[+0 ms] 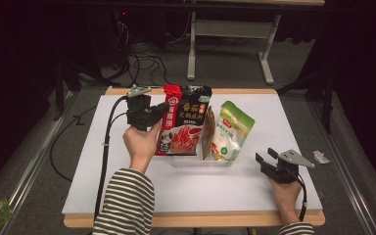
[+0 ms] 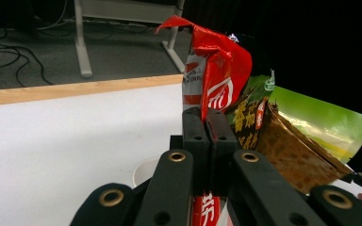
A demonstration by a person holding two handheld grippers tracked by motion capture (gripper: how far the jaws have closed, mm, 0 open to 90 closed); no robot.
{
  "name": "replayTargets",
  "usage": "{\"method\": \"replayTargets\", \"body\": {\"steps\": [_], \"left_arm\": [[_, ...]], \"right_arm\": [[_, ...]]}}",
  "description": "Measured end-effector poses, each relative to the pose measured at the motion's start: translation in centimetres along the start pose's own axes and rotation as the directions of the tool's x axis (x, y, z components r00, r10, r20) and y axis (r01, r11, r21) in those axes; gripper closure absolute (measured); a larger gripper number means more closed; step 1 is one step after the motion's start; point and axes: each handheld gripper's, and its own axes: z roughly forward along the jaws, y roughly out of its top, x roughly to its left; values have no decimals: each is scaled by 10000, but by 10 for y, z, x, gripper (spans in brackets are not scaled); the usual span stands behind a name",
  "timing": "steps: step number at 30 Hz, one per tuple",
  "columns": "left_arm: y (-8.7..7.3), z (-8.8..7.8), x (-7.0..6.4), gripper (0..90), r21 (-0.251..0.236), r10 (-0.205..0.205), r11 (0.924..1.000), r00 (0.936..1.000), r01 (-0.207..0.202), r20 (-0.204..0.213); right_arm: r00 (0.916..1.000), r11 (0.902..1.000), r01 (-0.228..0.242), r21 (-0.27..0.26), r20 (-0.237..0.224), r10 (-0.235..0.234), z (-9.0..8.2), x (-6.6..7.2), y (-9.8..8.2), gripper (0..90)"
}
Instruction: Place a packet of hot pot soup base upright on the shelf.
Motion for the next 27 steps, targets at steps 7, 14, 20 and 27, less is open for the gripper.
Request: {"method": "replayTargets", "body": {"steps": [7, 14, 20, 27], "left_arm": [[-1, 11, -1, 891, -107, -68, 9999, 9993, 64, -366], [-3, 21, -6, 886, -138, 44, 9999, 9989, -51, -475], [-13, 31, -10, 872, -31, 127, 9999, 9998, -126, 149], [-20, 30, -10, 837, 188, 313, 9993, 9979, -324, 562]], "right_arm": [[10000, 10000, -8, -27, -20, 8, 0, 0, 0, 436], [10000, 9999, 1, -121, -13, -1, 0, -1, 0, 436], [10000, 10000, 23, -34, -22, -23, 0, 0, 0, 438], [10000, 10000, 28, -48, -24, -28, -1, 1, 0, 436]]}}
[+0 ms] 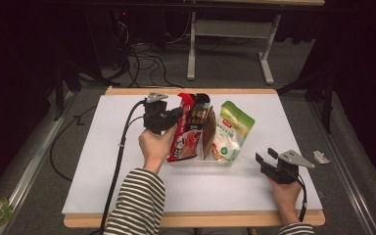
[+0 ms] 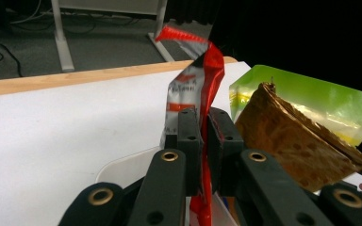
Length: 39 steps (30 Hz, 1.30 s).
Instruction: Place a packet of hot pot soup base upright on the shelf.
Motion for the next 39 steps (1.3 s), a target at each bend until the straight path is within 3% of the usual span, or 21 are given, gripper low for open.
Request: {"method": "replayTargets", "body": {"steps": [4, 6, 12, 17, 20, 25, 32, 39], "left_arm": [[-7, -7, 11, 790, -77, -147, 9999, 9993, 150, 352], [-10, -8, 17, 754, -79, -422, 9991, 9966, 428, 706], [-18, -14, 18, 693, -26, -100, 9999, 9962, 102, 867], [-26, -23, 19, 673, 312, 211, 9992, 9972, -234, 718], [-33, -28, 17, 669, 639, 717, 9951, 9960, -750, 531], [-45, -33, 18, 650, 903, 1134, 9891, 9929, -1162, 360], [-55, -40, 17, 626, 1095, 1427, 9828, 9880, -1484, 586], [-71, -46, 16, 614, 1412, 1389, 9794, 9892, -1441, 462]], "right_arm": [[10000, 10000, -13, 3, 15, 13, 0, 0, 0, 436], [10000, 10000, 2, 4, 12, -2, 0, 0, 0, 436], [10000, 10000, -8, 19, 54, 8, 0, 0, 0, 436], [10000, 10000, -69, 52, 52, 68, 1, 0, 0, 439], [9999, 9999, -108, 116, 31, 108, 1, 0, 0, 444], [10000, 9996, -46, 275, 13, 46, 3, 0, 1, 445], [10000, 9997, -56, 219, 48, 55, 2, 0, 1, 444], [9999, 9998, -162, 144, 34, 161, 2, -1, 1, 440]]}}
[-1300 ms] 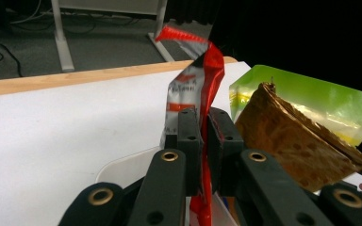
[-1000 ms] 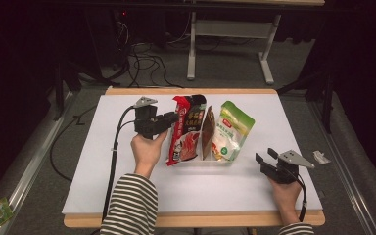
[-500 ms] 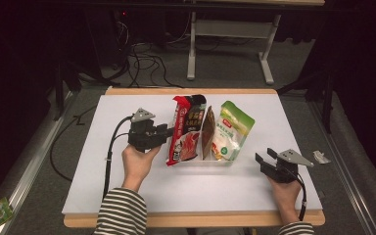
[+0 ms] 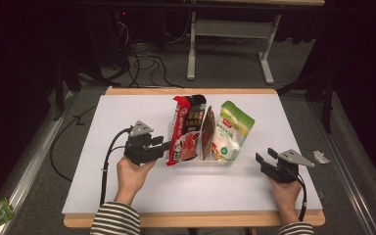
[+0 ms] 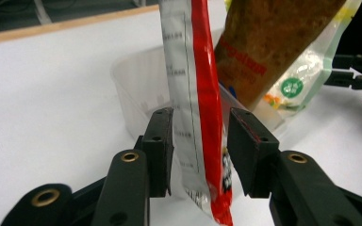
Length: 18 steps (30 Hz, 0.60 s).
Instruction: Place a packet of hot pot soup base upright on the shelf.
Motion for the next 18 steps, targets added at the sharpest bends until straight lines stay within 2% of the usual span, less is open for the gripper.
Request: {"method": "replayTargets", "body": {"steps": [4, 7, 18], "left_arm": [[-9, 0, -3, 612, 166, 25, 9999, 10000, -25, -2], [-13, 2, -5, 604, 383, 188, 9991, 9998, -186, -63], [-26, 11, -8, 627, 861, 218, 9961, 9997, -207, -116]], "right_arm": [[10000, 10000, 53, 31, -4, -53, 0, 0, 0, 440], [10000, 10000, 48, 37, -4, -48, 0, 0, 0, 440], [10000, 10000, 70, 25, -11, -70, 0, 0, 0, 437]]}}
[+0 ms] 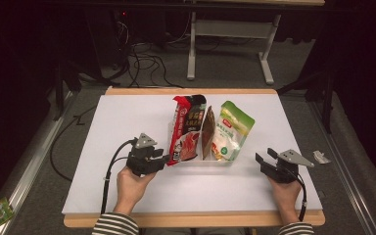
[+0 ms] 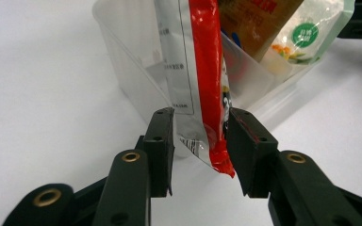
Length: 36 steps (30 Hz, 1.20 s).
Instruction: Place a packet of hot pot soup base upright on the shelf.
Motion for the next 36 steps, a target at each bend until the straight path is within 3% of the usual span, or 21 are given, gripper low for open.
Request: {"method": "replayTargets", "body": {"steps": [20, 36], "left_arm": [[2, 15, -7, 739, 483, 121, 9988, 9999, -125, 100], [8, 30, -7, 748, 1101, 187, 9938, 9996, -161, -225]], "right_arm": [[10000, 10000, 86, 16, -24, -86, 0, 0, 0, 437], [9999, 9998, 134, 154, -44, -133, 1, 1, 1, 438]]}}
